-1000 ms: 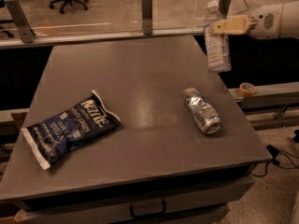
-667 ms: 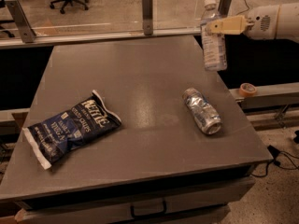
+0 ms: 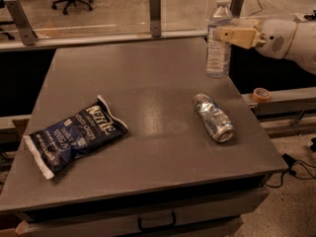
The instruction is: Place blue plastic bottle upright
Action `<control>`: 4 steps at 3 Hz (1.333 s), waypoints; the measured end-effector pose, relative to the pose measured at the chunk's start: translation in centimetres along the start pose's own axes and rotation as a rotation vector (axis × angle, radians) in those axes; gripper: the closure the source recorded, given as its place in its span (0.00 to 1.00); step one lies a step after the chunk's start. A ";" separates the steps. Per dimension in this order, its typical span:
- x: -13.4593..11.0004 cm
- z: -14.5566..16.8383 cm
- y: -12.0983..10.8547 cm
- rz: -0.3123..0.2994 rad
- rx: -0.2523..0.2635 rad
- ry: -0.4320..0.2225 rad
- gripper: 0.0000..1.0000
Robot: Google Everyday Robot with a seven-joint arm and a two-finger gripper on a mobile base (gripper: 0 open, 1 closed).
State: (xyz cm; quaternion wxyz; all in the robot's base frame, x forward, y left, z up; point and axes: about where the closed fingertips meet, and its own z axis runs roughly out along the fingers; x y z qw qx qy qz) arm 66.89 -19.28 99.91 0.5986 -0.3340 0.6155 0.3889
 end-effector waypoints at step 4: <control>0.4 -1.3 2.5 -0.203 -0.078 -0.145 1.00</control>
Offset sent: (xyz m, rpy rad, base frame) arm -0.0147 0.0072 -0.0007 0.0228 -0.1238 0.0367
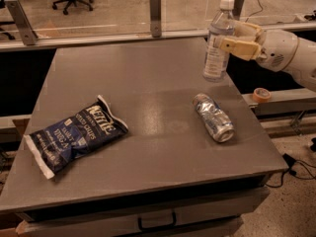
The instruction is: Place blue plastic bottle upright
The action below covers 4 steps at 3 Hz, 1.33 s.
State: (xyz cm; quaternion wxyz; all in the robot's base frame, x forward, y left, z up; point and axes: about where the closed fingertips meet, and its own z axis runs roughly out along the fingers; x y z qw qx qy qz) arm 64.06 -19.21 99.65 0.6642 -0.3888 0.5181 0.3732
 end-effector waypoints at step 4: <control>3.6 -3.3 -0.8 0.015 -0.108 -0.067 1.00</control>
Offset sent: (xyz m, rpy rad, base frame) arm 0.0031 -0.0483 -0.0299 -0.0051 -0.0587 0.1075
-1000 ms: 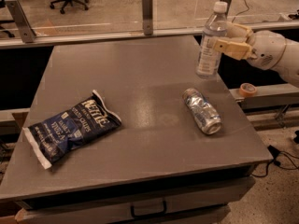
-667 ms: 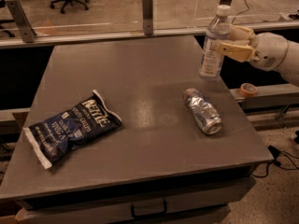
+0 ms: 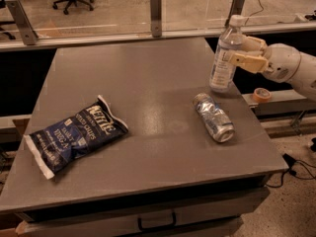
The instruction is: Place blue plastic bottle upright
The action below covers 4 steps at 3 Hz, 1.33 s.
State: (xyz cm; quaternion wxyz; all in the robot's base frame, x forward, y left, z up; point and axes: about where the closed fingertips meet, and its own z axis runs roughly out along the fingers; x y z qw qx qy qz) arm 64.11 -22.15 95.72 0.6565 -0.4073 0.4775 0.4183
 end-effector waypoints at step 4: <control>1.8 -0.9 0.8 0.018 -0.029 -0.044 0.36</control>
Offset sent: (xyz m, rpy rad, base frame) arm -0.0058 -0.0095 -0.0187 0.0419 -0.0084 0.0352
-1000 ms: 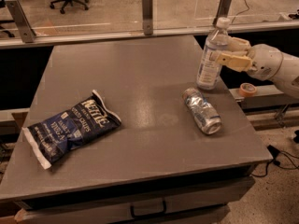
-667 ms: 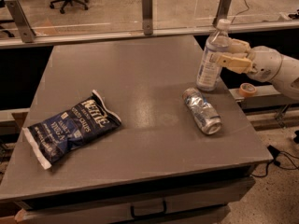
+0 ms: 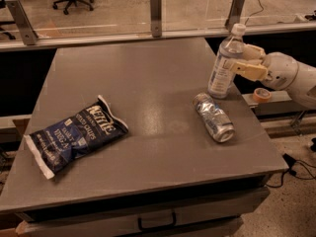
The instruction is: Place blue plastic bottle upright
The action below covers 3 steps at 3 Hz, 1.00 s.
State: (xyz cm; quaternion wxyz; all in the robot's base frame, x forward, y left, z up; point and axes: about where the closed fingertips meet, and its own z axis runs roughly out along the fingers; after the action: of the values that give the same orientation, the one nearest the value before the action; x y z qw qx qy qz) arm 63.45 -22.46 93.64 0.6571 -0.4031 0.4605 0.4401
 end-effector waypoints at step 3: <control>-1.9 -1.8 -1.1 -0.061 0.037 0.022 0.00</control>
Offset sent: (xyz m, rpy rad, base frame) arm 0.0029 -0.0373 0.0127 -0.0294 -0.0422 -0.0785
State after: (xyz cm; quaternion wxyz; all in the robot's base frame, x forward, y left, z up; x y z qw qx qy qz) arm 63.68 -24.88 95.17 0.6723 -0.4096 0.4634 0.4068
